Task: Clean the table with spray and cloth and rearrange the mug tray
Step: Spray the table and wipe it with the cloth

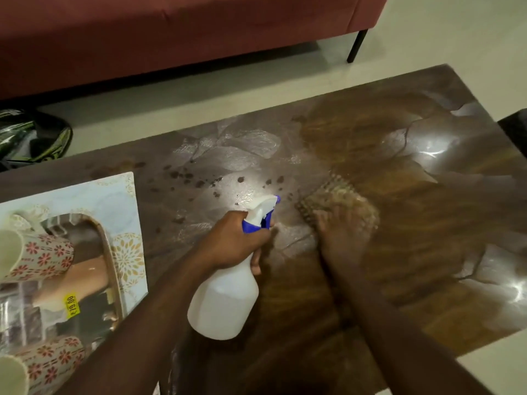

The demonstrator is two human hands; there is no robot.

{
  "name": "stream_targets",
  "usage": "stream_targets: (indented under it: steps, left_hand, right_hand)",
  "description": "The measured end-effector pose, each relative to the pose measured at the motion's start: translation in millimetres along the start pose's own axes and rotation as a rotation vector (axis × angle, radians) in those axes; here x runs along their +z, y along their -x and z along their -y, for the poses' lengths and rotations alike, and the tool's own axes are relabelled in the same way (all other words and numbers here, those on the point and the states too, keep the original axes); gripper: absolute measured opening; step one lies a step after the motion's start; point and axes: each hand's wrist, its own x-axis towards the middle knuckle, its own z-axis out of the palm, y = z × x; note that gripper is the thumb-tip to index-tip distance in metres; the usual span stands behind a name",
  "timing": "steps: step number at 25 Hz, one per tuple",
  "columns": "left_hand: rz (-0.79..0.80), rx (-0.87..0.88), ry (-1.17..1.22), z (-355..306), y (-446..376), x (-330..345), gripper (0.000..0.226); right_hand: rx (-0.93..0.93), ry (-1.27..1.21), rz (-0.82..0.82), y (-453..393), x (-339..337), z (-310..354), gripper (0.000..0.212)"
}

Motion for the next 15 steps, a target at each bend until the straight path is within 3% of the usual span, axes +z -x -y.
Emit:
stream_targets:
  steps: [1,3,4,5,7,8,9,11,13,14,15]
  left_hand:
    - [-0.020,-0.015,-0.020,-2,-9,-4,0.016]
    - [-0.044,-0.048,-0.025,-9,-29,-10,0.017]
    - [-0.031,-0.067,0.003,-12,-39,-13,0.016]
    - [-0.010,-0.085,0.026,-16,-47,-17,0.014]
    - [-0.004,-0.106,0.027,-25,-63,-28,0.011]
    - [-0.017,-0.108,0.030,-29,-71,-34,0.011]
    - [-0.041,-0.106,0.039,-33,-82,-41,0.014]
    - [-0.105,-0.094,0.044,-38,-97,-52,0.021]
    - [-0.121,-0.075,0.061,-45,-107,-63,0.022]
    - [-0.109,-0.064,0.082,-47,-111,-70,0.018]
    - [-0.104,-0.059,0.093,-48,-115,-76,0.018]
  right_hand:
    - [-0.202,0.036,0.021,9,17,31,0.061]
    - [-0.624,0.137,0.059,27,30,31,0.055]
    - [-0.692,0.138,0.055,12,22,9,0.053]
    - [-0.644,0.155,0.004,-17,15,-10,0.053]
    - [-0.290,0.141,-0.198,-94,5,-10,0.050]
    - [-0.142,0.085,-0.221,-122,-1,17,0.047]
    - [-0.135,0.008,-0.189,-138,4,50,0.049]
    - [-0.456,-0.033,-0.100,-121,26,92,0.054]
    - [-0.742,0.097,-0.044,-120,23,54,0.052]
    - [-0.705,0.091,-0.047,-153,11,32,0.051]
    - [-0.475,0.025,-0.039,-196,-4,27,0.051]
